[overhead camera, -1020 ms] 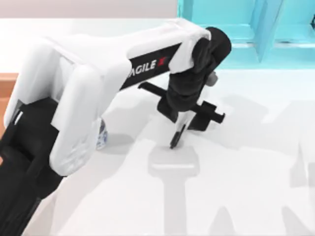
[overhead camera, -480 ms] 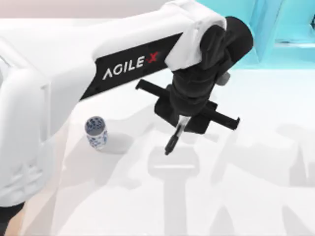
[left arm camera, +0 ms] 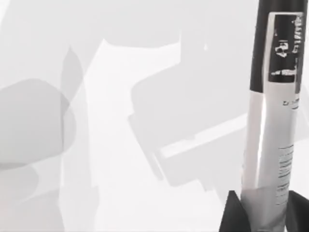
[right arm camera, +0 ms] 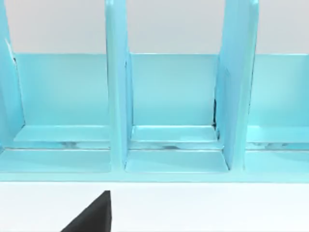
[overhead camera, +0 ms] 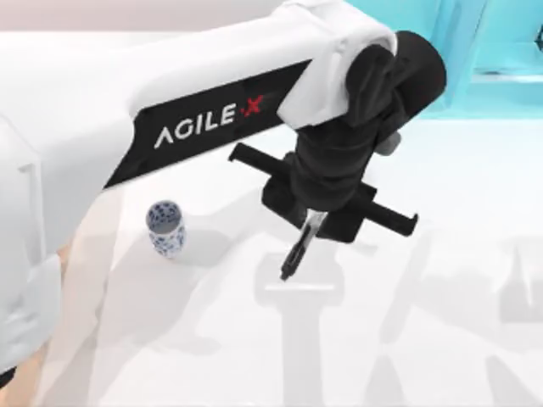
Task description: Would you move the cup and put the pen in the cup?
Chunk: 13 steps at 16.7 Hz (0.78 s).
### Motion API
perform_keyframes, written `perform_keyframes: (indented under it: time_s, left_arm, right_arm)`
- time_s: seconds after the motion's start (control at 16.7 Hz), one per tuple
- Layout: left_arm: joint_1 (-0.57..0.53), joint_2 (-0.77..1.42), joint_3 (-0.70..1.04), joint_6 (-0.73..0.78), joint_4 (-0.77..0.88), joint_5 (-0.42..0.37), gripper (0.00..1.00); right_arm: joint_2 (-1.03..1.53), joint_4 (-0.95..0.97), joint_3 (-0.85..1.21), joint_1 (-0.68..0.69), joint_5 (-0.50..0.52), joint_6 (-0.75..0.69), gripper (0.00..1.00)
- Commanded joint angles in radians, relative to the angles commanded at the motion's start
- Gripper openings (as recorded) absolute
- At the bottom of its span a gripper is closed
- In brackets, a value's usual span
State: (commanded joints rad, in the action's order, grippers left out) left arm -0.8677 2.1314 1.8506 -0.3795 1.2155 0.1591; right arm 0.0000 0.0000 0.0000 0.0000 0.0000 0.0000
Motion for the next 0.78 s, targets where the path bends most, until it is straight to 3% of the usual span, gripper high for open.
perform_keyframes:
  time_s: [0.36, 0.78]
  left_arm:
    - [0.037, -0.092, -0.156, 0.061, -0.206, 0.004, 0.00]
    - [0.154, -0.336, -0.604, 0.192, -0.789, 0.000, 0.00]
  right_arm:
    - [0.000, 0.000, 0.000, 0.000, 0.000, 0.000, 1.00]
    - [0.000, 0.000, 0.000, 0.000, 0.000, 0.000, 1.00]
